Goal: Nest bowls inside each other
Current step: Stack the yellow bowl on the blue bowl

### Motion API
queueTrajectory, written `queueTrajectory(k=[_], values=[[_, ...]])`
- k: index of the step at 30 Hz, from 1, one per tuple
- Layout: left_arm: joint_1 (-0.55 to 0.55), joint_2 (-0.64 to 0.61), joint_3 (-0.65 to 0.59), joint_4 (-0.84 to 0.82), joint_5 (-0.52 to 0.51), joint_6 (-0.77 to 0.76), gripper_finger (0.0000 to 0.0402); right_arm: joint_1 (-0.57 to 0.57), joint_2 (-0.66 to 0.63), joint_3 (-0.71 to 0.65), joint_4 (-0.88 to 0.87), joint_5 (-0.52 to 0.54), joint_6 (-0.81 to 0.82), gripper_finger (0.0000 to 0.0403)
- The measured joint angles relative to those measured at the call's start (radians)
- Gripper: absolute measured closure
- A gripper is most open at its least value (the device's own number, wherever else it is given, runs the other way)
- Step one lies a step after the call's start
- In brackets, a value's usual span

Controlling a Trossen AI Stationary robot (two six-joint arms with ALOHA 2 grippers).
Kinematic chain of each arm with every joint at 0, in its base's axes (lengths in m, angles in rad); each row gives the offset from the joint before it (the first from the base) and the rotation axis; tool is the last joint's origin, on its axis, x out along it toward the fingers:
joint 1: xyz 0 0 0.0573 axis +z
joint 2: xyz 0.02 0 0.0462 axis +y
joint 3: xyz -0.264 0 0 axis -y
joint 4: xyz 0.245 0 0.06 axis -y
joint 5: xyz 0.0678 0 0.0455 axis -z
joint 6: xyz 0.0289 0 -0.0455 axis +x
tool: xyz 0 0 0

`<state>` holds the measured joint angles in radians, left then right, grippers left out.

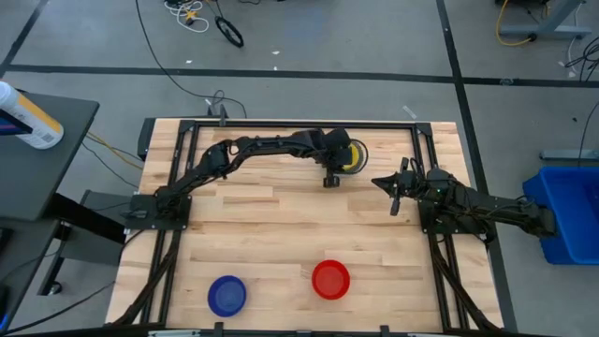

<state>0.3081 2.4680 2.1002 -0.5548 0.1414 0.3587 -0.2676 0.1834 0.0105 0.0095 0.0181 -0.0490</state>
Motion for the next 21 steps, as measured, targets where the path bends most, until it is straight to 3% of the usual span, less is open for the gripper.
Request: queueTrajectory(k=[12, 21], values=[[-0.002, 0.000, 0.001, -0.019, -0.002, -0.009, 0.0390, 0.000, 0.001, 0.000, -0.001, -0.002, 0.014, 0.0390], [-0.004, 0.000, 0.001, -0.005, 0.006, -0.002, 0.0296, 0.000, 0.001, 0.000, -0.001, -0.004, 0.031, 0.0390]])
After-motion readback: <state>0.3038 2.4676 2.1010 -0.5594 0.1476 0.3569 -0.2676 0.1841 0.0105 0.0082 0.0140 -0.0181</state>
